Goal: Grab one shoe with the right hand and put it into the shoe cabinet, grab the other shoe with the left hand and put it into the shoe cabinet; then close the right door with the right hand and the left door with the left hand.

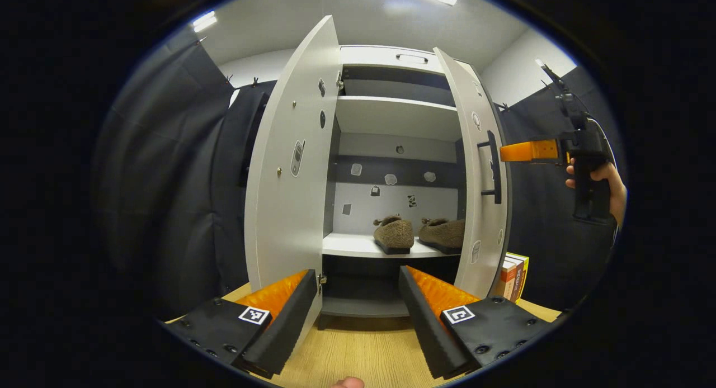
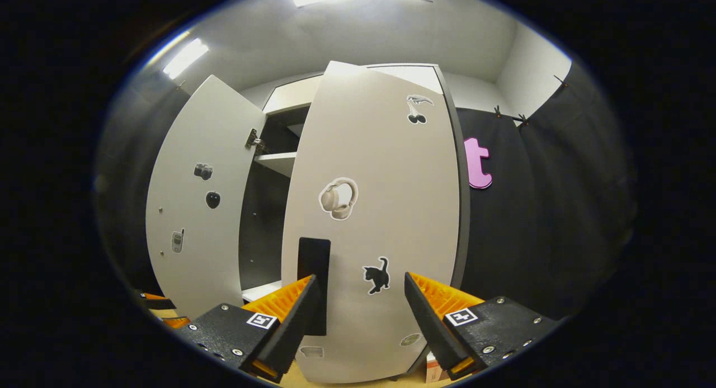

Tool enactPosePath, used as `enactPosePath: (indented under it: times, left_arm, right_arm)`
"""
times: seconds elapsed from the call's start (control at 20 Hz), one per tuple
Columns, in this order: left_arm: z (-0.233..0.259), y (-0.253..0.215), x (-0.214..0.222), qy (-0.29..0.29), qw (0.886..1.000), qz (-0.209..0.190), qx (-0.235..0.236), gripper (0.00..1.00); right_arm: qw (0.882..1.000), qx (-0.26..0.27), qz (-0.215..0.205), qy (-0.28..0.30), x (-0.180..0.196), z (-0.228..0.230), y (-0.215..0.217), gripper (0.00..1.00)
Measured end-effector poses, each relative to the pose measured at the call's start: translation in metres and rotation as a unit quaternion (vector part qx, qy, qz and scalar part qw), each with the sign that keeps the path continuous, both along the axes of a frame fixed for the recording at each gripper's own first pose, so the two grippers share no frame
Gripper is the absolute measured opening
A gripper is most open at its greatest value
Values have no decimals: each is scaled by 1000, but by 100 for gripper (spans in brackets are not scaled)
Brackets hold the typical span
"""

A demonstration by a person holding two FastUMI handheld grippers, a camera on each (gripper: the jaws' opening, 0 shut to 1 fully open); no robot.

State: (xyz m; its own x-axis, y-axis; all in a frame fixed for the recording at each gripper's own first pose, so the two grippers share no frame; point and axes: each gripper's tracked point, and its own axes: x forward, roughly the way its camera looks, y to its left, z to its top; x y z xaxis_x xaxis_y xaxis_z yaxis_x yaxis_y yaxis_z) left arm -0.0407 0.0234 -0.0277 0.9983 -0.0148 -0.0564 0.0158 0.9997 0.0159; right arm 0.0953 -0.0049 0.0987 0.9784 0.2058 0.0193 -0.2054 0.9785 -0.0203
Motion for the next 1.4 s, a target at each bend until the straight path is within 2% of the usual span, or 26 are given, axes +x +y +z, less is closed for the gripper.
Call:
enactPosePath:
  times: [0.05,0.15,0.25,0.35,0.4,0.45,0.5,0.6,0.75,0.95,1.4]
  left_arm:
    - [1,-2,-1,-2,1000,-3,0,96]
    - [1,-5,-1,0,1000,-7,1,99]
    - [0,-6,-2,3,1000,-8,1,94]
    - [1,-9,-3,2,1000,-11,-2,96]
    - [2,-11,-3,1,1000,-12,-3,96]
    - [1,-11,-4,1,1000,-13,-2,99]
    - [2,-10,-3,1,1000,-13,-2,94]
    - [0,-11,-3,3,1000,-13,-2,94]
    - [-3,-10,-2,8,1000,-12,-4,99]
    - [-3,-11,0,8,1000,-14,-3,97]
    - [-6,-11,-1,16,1000,-17,-7,97]
  right_arm:
    - [1000,0,-2,1,2,-1,0,94]
    - [1000,1,-4,3,8,-6,0,94]
    - [1000,1,-11,6,16,-10,-1,94]
    - [1000,3,-11,8,23,-13,1,94]
    - [1000,6,-12,9,27,-14,2,97]
    - [1000,7,-13,10,29,-15,3,93]
    - [1000,8,-13,14,32,-17,4,93]
    - [1000,7,-15,17,40,-20,6,91]
    - [1000,5,-16,19,47,-22,10,91]
    - [999,7,-16,30,60,-25,17,89]
    - [999,-21,-37,22,83,-26,24,89]
